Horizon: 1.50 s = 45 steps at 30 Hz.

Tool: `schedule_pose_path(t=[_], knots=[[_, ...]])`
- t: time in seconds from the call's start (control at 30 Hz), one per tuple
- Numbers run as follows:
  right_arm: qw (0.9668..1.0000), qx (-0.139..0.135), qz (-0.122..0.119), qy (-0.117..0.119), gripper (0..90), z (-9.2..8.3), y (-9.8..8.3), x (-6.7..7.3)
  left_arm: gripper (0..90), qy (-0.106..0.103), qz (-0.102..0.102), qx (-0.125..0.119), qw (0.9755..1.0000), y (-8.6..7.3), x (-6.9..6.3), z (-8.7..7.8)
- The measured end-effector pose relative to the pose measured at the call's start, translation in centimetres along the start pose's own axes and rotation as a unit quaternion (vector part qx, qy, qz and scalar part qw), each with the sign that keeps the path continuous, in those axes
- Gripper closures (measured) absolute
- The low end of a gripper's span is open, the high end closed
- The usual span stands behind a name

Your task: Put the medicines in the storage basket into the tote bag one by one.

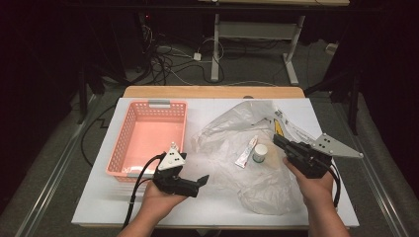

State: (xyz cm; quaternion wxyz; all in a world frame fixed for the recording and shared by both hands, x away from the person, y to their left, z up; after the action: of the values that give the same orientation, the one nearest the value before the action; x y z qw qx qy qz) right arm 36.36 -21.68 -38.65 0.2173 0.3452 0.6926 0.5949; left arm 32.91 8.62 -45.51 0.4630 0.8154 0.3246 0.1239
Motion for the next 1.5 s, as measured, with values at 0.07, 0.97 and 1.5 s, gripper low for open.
schedule_pose_path(t=[0.07, 0.97, 1.5], knots=[[1.0000, -0.002, 0.004, -0.002, 90.0, 0.0, 0.0, 0.0, 0.0, 0.008, -0.001, -0.001, 1.0000, -0.2, 0.6, -0.4], [1.0000, -0.004, 0.005, -0.004, 90.0, -0.2, 0.1, -0.3, 0.0, 0.114, -0.062, 0.002, 0.9915, -2.6, 8.3, -5.0], [1.0000, -0.006, 0.004, -0.005, 90.0, -0.4, 0.2, -0.4, 2.3, 0.104, -0.055, -0.012, 0.9929, -0.5, 8.3, -4.1]])
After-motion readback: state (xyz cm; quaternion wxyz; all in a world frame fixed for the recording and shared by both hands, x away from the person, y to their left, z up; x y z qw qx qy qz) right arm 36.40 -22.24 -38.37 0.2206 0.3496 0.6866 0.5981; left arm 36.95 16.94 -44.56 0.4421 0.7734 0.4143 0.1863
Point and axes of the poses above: each handheld gripper's, and its own axes: z roughly forward along the jaws, y roughly out of its top, x roughly to its left, the point moved 6 cm from there along z, roughly forward along the jaws, and after that the axes turned 4 degrees about z, right-handed, at the moved point
